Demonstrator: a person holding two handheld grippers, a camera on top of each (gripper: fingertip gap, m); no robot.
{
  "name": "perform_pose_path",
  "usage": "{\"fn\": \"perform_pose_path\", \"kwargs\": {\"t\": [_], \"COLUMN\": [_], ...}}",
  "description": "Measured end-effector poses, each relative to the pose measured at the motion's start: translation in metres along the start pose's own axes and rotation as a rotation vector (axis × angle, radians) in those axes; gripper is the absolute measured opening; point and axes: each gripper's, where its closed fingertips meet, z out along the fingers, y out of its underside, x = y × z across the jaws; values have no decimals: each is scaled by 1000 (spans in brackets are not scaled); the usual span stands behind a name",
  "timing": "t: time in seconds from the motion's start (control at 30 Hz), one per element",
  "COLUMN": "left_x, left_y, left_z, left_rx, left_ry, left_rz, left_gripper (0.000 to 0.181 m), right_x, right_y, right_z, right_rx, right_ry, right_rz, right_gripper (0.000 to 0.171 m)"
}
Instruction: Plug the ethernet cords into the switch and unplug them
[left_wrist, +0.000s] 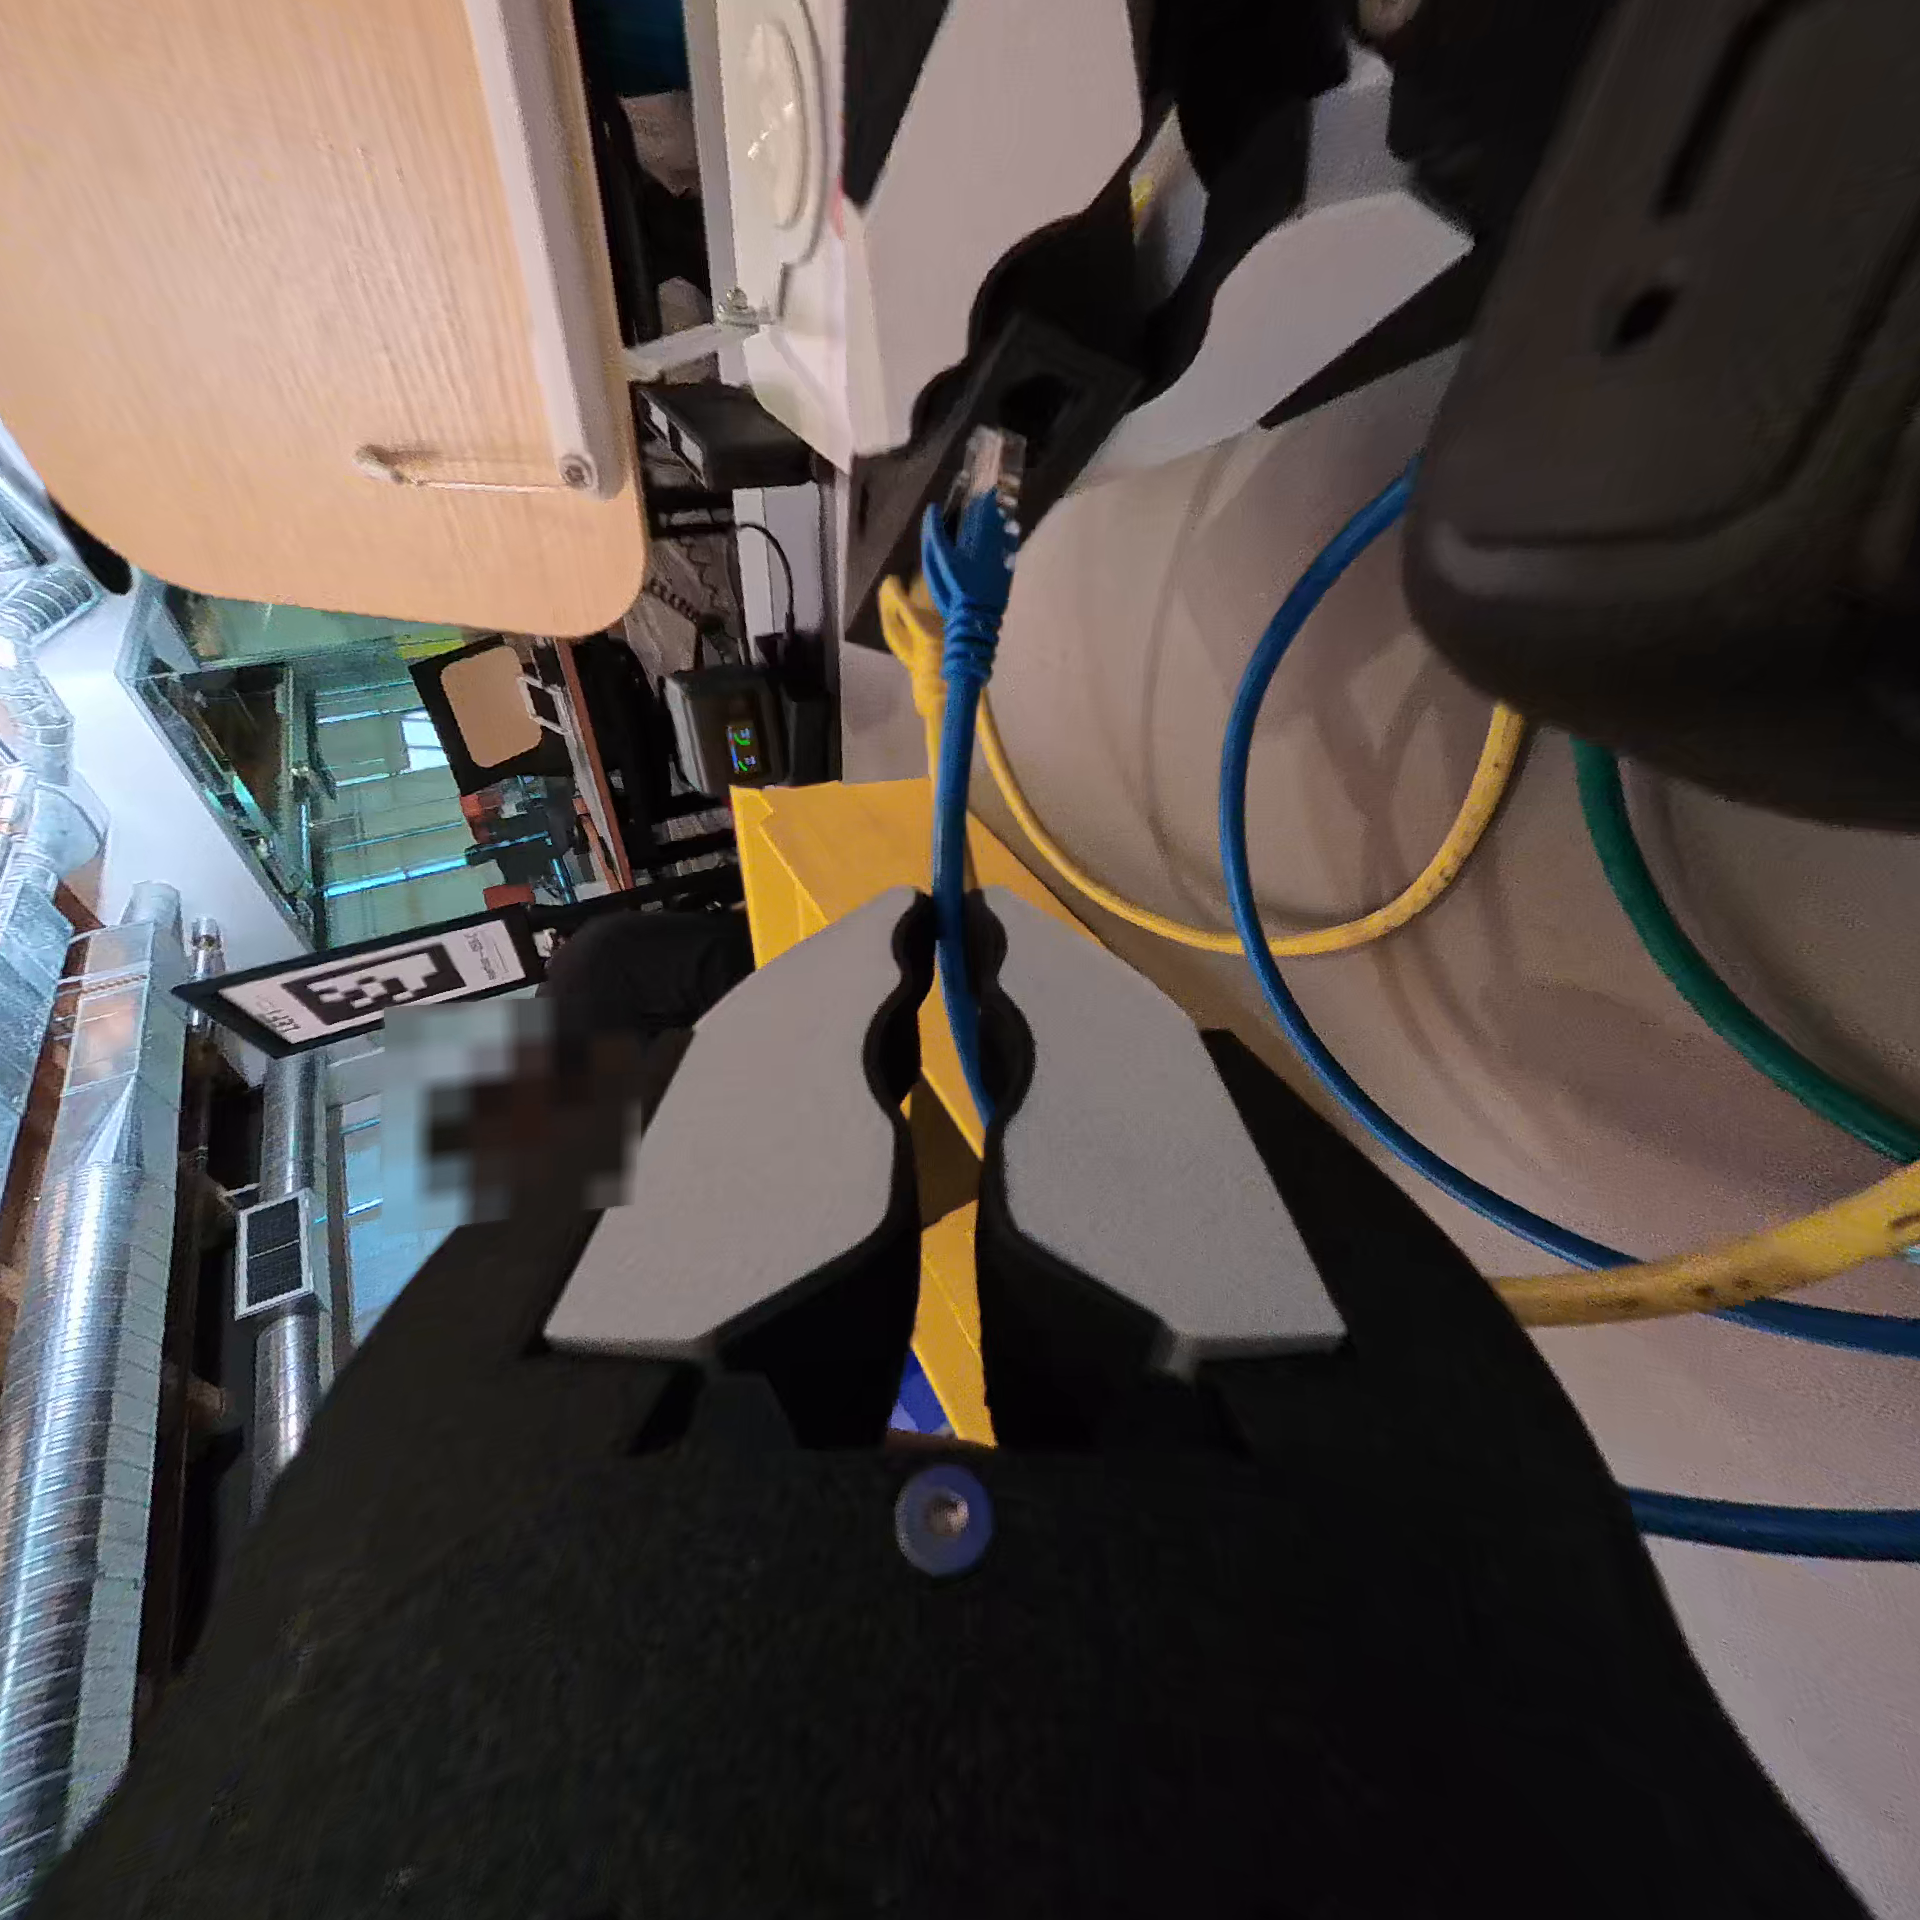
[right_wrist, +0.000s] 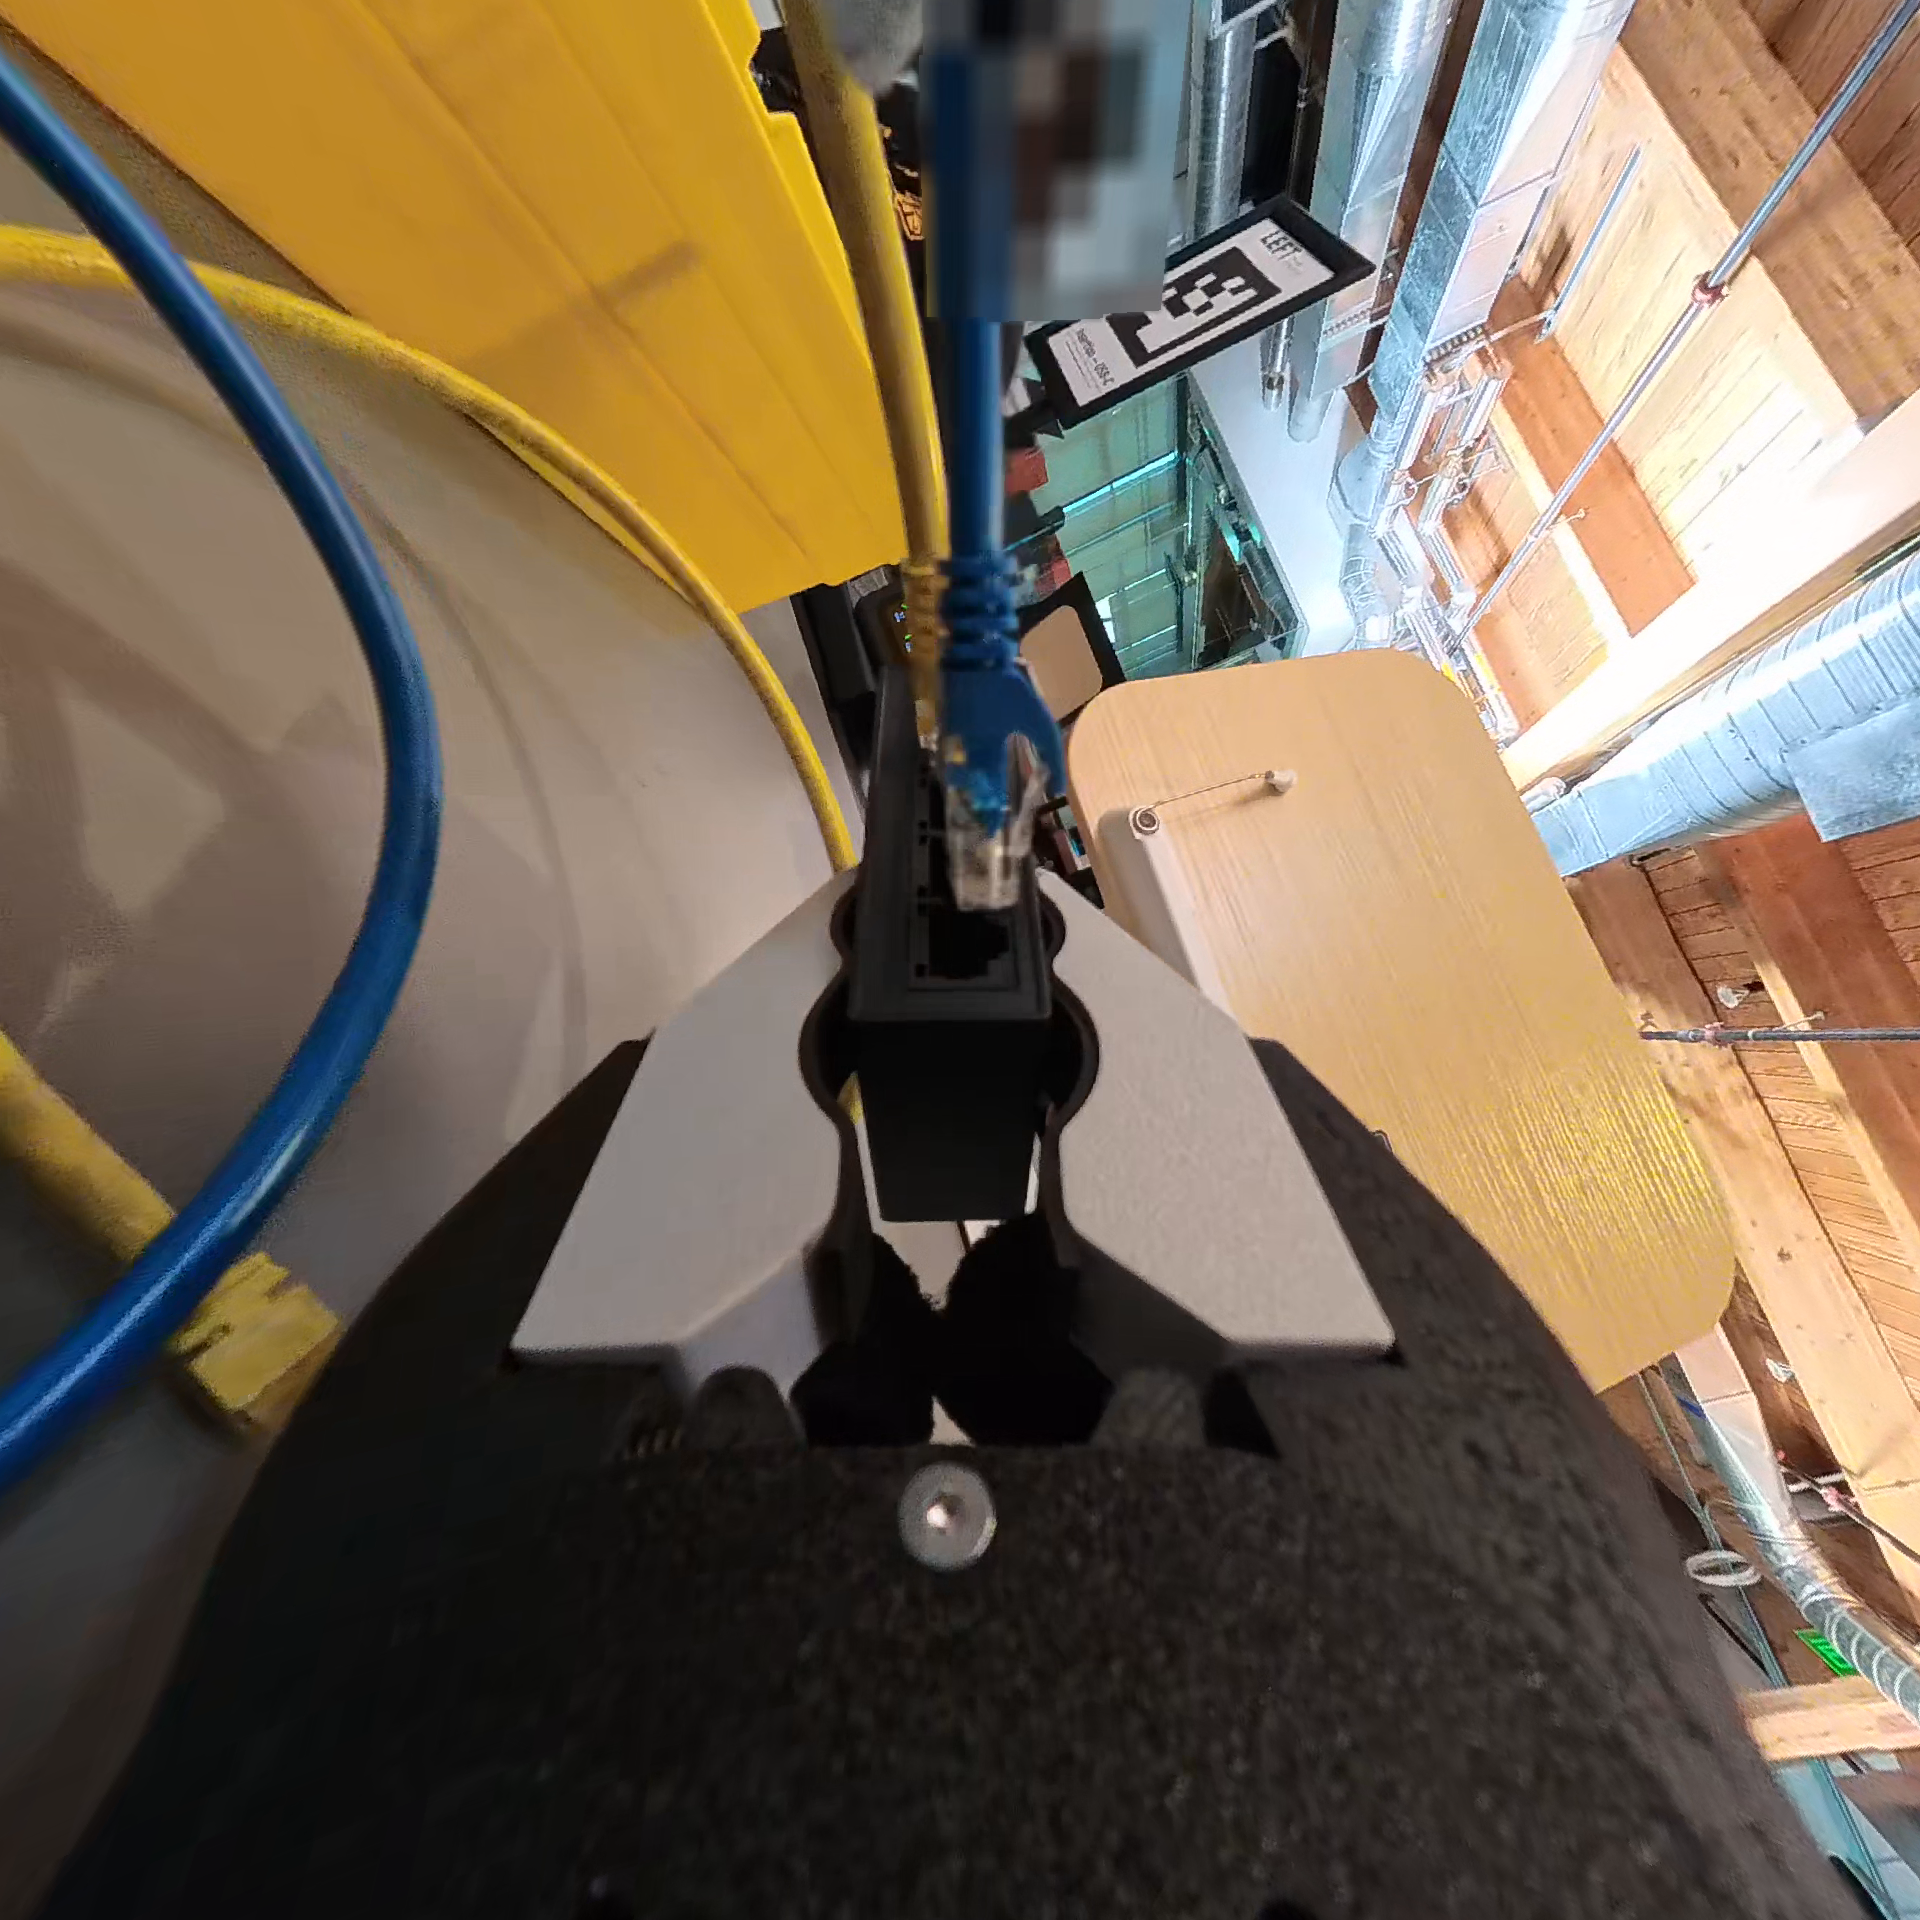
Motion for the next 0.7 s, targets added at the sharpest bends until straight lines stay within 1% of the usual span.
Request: {"fn": "perform_pose_path", "kwargs": {"t": [0.2, 0.5, 0.7], "left_x": [0, 5, 7], "left_y": [6, -3, -2], "left_z": [5, 5, 9], "left_rx": [-46, -21, -28], "left_ry": [-28, -16, 2], "left_rz": [-44, -77, -95], "left_gripper": [5, 5, 5], "right_x": [-2, -5, -7], "right_y": [1, 7, 7], "right_z": [1, 3, 4], "right_rx": [-3, -30, -34], "right_ry": [-12, -23, -29], "right_rz": [9, 10, 6], "right_gripper": [26, 26, 26]}}
